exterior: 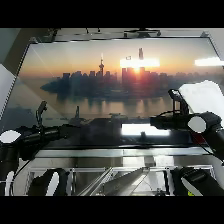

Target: Fold the shirts.

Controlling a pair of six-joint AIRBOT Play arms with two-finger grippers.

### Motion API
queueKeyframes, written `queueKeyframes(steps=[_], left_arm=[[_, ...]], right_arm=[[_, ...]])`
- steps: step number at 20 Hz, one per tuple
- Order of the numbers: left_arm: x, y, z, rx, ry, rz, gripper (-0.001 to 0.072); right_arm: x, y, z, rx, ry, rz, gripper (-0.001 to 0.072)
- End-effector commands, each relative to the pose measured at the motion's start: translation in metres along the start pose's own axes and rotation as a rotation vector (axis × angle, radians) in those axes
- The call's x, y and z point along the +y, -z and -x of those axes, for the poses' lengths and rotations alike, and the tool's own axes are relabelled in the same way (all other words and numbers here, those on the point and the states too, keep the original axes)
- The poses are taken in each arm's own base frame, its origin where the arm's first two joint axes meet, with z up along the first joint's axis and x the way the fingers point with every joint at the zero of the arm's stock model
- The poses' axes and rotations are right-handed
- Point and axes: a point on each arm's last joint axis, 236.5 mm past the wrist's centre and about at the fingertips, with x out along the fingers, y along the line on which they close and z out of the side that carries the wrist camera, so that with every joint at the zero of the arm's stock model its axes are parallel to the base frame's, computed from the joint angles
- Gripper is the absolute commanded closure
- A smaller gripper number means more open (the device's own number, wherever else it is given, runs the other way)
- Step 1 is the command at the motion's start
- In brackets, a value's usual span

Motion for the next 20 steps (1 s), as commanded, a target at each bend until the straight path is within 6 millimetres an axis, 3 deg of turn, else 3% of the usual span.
queueKeyframes(steps=[1, 4, 6, 8, 9, 11, 12, 13, 16, 20], left_arm=[[0.000, 0.000, 0.000, -0.001, 0.000, 0.000, 0.0686], [0.001, -0.002, 0.001, -0.004, -0.008, -0.002, 0.0696], [0.010, -0.019, 0.019, -0.040, -0.102, 0.024, 0.0704], [0.037, -0.049, 0.064, -0.123, -0.327, 0.056, 0.0705], [0.056, -0.062, 0.100, -0.178, -0.480, 0.075, 0.0676], [0.089, -0.080, 0.178, -0.305, -0.762, 0.110, 0.0097], [0.105, -0.082, 0.209, -0.389, -0.860, 0.196, -0.0013], [0.117, -0.083, 0.228, -0.449, -0.902, 0.268, -0.0013], [0.163, -0.062, 0.254, -0.417, -0.971, 0.429, -0.0013], [0.227, 0.023, 0.297, -0.155, -1.183, 0.690, -0.0013]], right_arm=[[0.000, 0.000, 0.000, 0.000, 0.000, 0.001, 0.0696], [0.000, 0.000, 0.000, 0.000, 0.000, 0.001, 0.0696], [0.000, 0.000, 0.000, 0.000, 0.000, 0.001, 0.0696], [0.000, 0.000, 0.000, 0.000, -0.001, 0.001, 0.0696], [0.000, 0.000, 0.000, 0.000, 0.000, 0.001, 0.0696], [0.000, 0.000, 0.000, 0.000, 0.000, 0.001, 0.0696], [0.000, 0.000, 0.000, 0.000, 0.000, 0.001, 0.0697], [0.000, 0.000, 0.000, 0.000, -0.001, 0.001, 0.0697], [0.000, 0.000, 0.000, 0.000, 0.000, 0.001, 0.0696], [0.000, 0.000, 0.000, 0.000, 0.000, 0.001, 0.0697]])
